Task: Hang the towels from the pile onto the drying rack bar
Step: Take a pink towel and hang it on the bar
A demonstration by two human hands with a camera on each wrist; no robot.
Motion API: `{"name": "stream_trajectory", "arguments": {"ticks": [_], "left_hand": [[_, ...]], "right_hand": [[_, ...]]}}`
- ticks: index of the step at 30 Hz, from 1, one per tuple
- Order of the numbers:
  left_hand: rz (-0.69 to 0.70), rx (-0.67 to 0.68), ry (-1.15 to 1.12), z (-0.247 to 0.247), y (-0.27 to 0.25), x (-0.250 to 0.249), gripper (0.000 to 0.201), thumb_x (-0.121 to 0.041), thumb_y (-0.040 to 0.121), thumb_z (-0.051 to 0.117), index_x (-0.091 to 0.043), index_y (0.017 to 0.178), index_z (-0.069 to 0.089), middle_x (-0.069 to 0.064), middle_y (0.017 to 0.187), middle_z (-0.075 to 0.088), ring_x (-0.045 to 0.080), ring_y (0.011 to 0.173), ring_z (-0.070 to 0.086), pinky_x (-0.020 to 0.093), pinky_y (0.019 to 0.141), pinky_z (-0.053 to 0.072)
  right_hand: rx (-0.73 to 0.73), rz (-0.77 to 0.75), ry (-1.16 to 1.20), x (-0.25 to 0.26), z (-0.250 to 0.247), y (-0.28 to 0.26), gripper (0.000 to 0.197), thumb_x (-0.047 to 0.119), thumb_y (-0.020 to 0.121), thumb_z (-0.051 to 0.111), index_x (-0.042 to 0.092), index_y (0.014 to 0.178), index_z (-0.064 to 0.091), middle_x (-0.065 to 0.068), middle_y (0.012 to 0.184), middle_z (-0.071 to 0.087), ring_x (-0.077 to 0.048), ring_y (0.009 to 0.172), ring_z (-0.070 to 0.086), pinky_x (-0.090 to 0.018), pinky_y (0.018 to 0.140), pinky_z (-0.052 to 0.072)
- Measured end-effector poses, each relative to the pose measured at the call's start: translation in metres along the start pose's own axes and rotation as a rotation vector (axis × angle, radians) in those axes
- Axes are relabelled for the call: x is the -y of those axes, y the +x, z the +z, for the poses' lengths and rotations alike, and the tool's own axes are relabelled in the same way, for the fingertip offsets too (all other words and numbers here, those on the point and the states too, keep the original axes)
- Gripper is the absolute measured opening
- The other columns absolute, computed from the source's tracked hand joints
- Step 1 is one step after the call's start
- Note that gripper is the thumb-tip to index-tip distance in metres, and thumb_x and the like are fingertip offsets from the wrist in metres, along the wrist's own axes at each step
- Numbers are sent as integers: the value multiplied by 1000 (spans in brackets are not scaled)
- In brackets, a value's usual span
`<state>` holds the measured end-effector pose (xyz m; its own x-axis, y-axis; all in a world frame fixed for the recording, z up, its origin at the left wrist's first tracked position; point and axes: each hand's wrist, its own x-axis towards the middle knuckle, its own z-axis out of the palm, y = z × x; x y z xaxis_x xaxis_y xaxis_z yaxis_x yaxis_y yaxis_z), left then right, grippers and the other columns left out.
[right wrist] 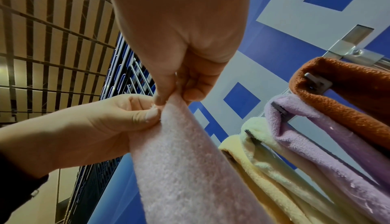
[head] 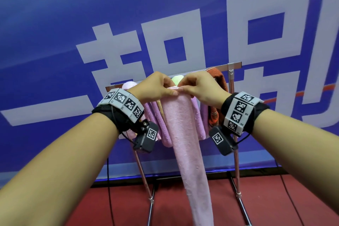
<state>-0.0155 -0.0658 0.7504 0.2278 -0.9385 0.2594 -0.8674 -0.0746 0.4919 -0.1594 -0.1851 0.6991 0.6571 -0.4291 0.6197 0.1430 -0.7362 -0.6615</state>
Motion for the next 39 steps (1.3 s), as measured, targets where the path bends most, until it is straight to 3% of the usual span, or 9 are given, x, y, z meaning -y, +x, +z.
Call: {"name": "stream_trajectory", "arguments": {"ticks": [4, 7, 9, 15, 18, 23, 28, 35, 39], "left_hand": [[-5, 7, 41, 1, 2, -5, 12, -19, 86, 73, -10, 94, 74, 11, 90, 73, 9, 76, 59, 33, 75, 50], [-31, -63, 56, -3, 2, -12, 9, -17, 89, 69, -8, 88, 69, 2, 78, 65, 11, 72, 55, 25, 65, 45], [-19, -166, 49, -9, 3, -18, 7, -15, 90, 65, -11, 84, 65, -2, 76, 61, 10, 71, 53, 23, 61, 43], [15, -259, 195, -25, 4, -32, 13, -23, 93, 60, -20, 80, 60, -7, 77, 58, 9, 71, 51, 26, 60, 38], [19, -330, 277, -33, 8, -30, 26, -23, 93, 58, -24, 69, 48, -5, 73, 53, 21, 76, 51, 32, 65, 38], [63, -384, 246, -44, 4, -29, 14, -23, 96, 57, -19, 82, 57, -1, 80, 58, 22, 80, 55, 37, 73, 45], [82, -373, 217, -47, 4, -27, 10, -22, 95, 57, -16, 88, 61, 0, 83, 61, 22, 81, 56, 44, 78, 50], [118, -451, 179, -54, 5, -28, 10, -21, 97, 56, -15, 90, 60, -7, 80, 57, 13, 76, 52, 28, 64, 41], [107, -533, 90, -59, 5, -26, 15, -21, 97, 56, -8, 100, 63, 2, 92, 63, 16, 83, 56, 33, 74, 46]], "right_hand": [[-36, 5, -2, -1, -3, -1, 11, 25, 85, 75, 15, 91, 76, 2, 73, 71, -6, 61, 62, -27, 58, 52], [-19, 34, 106, -6, 0, -4, 54, 34, 77, 82, 20, 125, 61, -2, 97, 71, -8, 79, 66, -26, 69, 56], [78, 41, 193, -7, 4, -8, 64, 25, 77, 83, 18, 133, 52, -4, 108, 69, -7, 88, 68, -23, 75, 55], [220, 157, 315, -20, 21, -13, 42, 13, 82, 78, 5, 120, 61, -10, 112, 72, -21, 105, 68, -35, 91, 56], [216, 162, 302, -21, 31, -16, 35, 8, 83, 77, 0, 114, 63, -9, 106, 73, -12, 93, 69, -26, 81, 56], [196, 209, 292, -32, 42, -16, 38, 8, 78, 81, 2, 112, 65, -12, 107, 73, -19, 96, 70, -33, 86, 57], [175, 251, 242, -35, 44, -16, 28, 8, 78, 80, -3, 101, 68, -8, 90, 73, -13, 76, 66, -22, 69, 55], [216, 319, 261, -43, 51, -27, 26, 9, 78, 81, -2, 99, 70, -12, 96, 74, -19, 83, 71, -26, 73, 58], [237, 363, 203, -47, 60, -36, 19, 9, 76, 82, 7, 92, 70, -5, 91, 74, -13, 77, 69, -22, 66, 54]]}}
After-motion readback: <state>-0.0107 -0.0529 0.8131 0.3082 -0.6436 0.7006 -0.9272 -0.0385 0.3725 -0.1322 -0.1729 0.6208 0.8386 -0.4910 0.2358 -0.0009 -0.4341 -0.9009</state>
